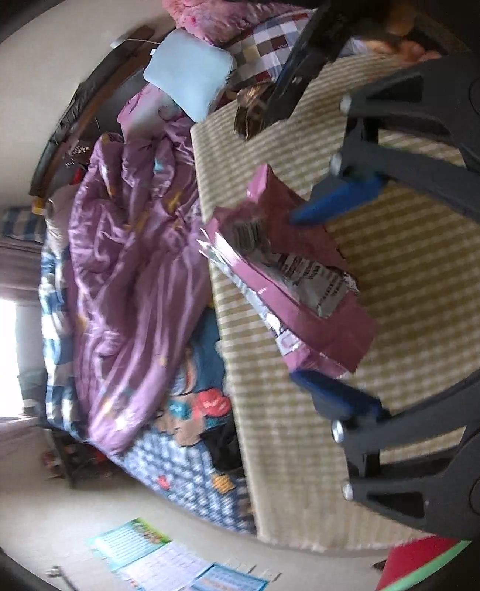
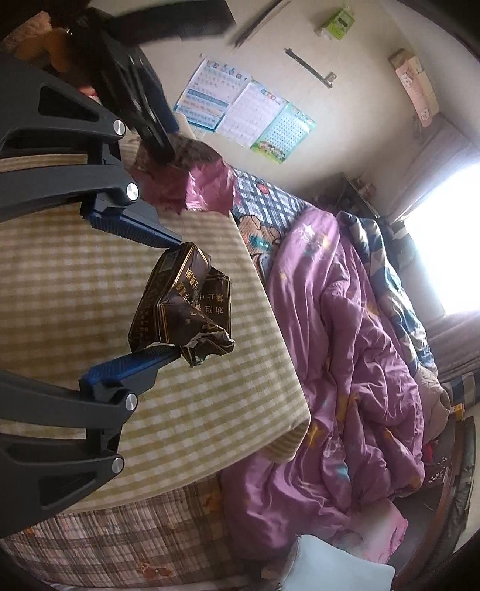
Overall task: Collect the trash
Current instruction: 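Grasp the pink snack bag with the left gripper while the right grasps the brown-gold wrapper, then carry the pink snack bag and brown-gold wrapper over the red bucket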
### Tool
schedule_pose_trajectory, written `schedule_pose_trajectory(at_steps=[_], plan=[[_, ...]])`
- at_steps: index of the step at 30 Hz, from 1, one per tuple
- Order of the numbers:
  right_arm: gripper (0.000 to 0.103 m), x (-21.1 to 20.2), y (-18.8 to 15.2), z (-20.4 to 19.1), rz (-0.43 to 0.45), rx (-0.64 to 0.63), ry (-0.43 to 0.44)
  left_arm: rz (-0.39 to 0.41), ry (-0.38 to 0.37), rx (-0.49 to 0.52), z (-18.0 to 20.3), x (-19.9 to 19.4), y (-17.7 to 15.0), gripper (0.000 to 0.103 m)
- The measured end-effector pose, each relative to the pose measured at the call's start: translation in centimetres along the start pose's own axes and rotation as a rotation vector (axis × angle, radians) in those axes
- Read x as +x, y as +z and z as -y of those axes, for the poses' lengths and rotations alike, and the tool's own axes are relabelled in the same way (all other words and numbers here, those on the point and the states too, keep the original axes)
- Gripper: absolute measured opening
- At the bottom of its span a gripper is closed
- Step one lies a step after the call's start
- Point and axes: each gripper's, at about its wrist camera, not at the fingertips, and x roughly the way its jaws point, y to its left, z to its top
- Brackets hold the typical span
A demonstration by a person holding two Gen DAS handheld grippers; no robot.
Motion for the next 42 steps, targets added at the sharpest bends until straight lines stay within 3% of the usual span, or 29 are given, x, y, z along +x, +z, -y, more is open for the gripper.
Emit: schedule_pose_trajectory(at_steps=[3, 6, 12, 22, 28, 42], plan=[[0.054, -0.4, -0.2, -0.6, 0.005, -0.011, 0.006, -0.008, -0.004, -0.011, -0.2, 0.1, -0.3, 0.045], [0.054, -0.8, -0.5, -1.3, 0.009, -0.020, 0.016, -0.010, -0.025, -0.012, -0.5, -0.6, -0.8, 0.038], [0.054, -1.9, -1.5, -2.6, 0.016, -0.059, 0.021, 0.046, -0.027, -0.099, -1.9, -4.6, -3.9, 0.037], [0.054, -3.4, -4.9, -6.2, 0.002, -0.125, 0.054, 0.143, 0.104, -0.316, -5.4, -13.0, -11.3, 0.037], [0.054, -4.2, -6.9, -9.3, -0.013, -0.181, 0.095, 0.185, 0.168, -0.351, -6.2, -16.6, -14.2, 0.037], [0.054, -6.1, -9.4, -15.8, 0.010, -0.336, 0.158, 0.299, 0.235, -0.381, -7.7, -22.1, -16.2, 0.037]])
